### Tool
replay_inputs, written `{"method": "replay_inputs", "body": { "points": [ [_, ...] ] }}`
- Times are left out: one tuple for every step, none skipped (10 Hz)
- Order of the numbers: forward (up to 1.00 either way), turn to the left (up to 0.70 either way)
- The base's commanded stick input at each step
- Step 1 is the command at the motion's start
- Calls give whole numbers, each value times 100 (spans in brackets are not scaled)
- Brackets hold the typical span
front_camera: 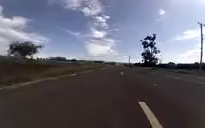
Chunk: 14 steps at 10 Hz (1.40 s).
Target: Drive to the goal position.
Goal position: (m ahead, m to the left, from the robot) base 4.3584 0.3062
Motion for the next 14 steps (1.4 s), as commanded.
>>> {"method": "replay_inputs", "body": {
  "points": [
    [100, -12],
    [100, -5],
    [100, 0],
    [100, 0],
    [100, 0],
    [100, 0],
    [100, 0],
    [100, 0],
    [100, 0],
    [100, 0],
    [100, 0],
    [100, 0],
    [100, 0],
    [100, 0]
  ]
}}
